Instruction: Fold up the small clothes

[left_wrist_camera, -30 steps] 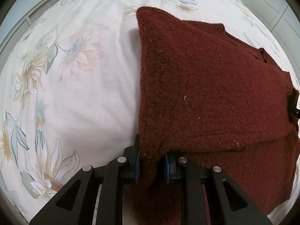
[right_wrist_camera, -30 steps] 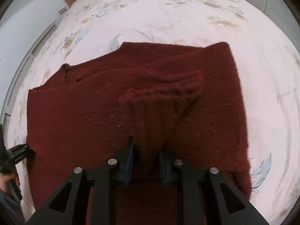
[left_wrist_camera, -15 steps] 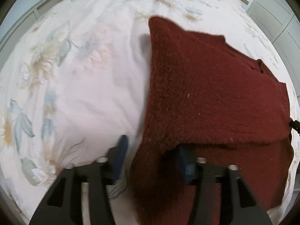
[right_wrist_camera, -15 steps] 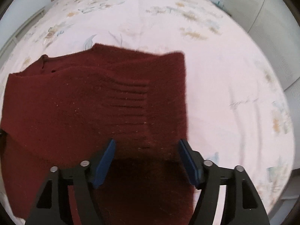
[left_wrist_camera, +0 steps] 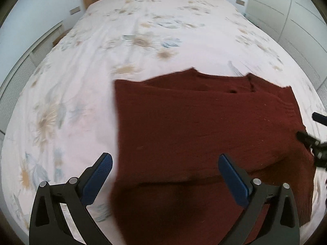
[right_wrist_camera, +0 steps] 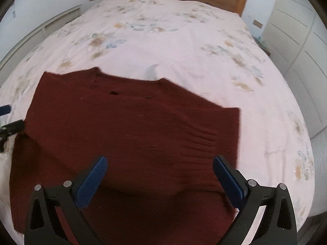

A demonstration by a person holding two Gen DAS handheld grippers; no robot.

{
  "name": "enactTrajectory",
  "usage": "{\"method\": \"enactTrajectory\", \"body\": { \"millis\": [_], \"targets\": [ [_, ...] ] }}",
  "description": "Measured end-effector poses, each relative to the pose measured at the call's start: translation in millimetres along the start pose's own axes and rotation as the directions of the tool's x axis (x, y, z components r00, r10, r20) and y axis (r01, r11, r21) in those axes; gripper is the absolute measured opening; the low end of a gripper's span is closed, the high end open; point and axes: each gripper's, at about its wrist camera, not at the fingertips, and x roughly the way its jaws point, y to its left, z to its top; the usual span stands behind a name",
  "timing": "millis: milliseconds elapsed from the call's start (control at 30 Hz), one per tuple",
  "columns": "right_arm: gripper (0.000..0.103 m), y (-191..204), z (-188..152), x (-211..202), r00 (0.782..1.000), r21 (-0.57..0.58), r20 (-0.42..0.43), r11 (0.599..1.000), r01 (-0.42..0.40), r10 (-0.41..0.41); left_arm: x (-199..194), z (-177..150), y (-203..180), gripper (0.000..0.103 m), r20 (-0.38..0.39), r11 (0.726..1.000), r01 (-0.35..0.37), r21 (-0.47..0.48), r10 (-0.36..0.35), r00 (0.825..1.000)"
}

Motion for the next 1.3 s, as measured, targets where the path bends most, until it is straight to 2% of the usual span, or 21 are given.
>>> {"method": "enactTrajectory", "body": {
  "millis": [133,233,300,533,600,733,900,1033,1133,1300],
  "targets": [
    [0.103,15.2,-14.1,22.6,1.0,-0.022,-0.006,1.0,0.004,-0.004,33.0,-6.8,-22.7,0.102,-0.033,1.0,-0.012,0.023,0.013,0.999],
    [0.103,11.8,-27.5,41.4,0.999,-0.027,-0.03,1.0,0.011,-0.012,59.9,-12.4,-29.6,0.102,-0.071,0.999,-0.024,0.034,0.027,0.997],
    [0.103,4.3,-31.0,49.2,0.999,-0.012,-0.037,1.0,0.01,-0.01,67.8,-19.2,-23.1,0.102,-0.062,1.0,-0.022,0.02,0.023,0.998],
    [0.103,-35.8,-33.7,53.8,0.998,0.033,-0.027,0.998,0.059,-0.058,66.7,-31.8,17.5,0.102,-0.063,0.999,0.02,-0.05,-0.023,0.998],
    [0.103,-49.1,-36.3,54.7,0.997,0.062,-0.034,0.996,0.066,-0.064,67.7,-35.8,27.7,0.102,-0.067,0.996,0.049,-0.079,-0.054,0.996],
    [0.103,-70.7,-44.9,58.8,0.999,0.138,-0.038,0.99,0.002,0.003,67.7,-40.8,29.0,0.102,-0.054,0.997,0.043,-0.068,-0.047,0.997],
    [0.103,-72.0,-50.0,64.0,0.999,0.14,-0.032,0.99,-0.018,0.023,62.3,-46.1,26.9,0.102,-0.036,0.995,0.056,-0.087,-0.059,0.998],
    [0.103,-75.6,-52.8,66.6,0.999,0.184,-0.019,0.982,-0.038,0.042,60.5,-50.1,30.2,0.102,-0.004,0.992,0.071,-0.101,-0.072,0.997],
    [0.103,-69.1,-54.1,57.5,1.0,0.169,-0.012,0.985,-0.017,0.019,49.4,-54.4,33.1,0.102,0.012,0.99,0.068,-0.126,-0.067,0.998],
    [0.103,-70.0,-56.2,27.6,1.0,0.155,0.011,0.988,0.0,-0.002,24.2,-52.9,39.6,0.102,-0.008,0.978,0.08,-0.195,-0.083,0.997]
  ]
}}
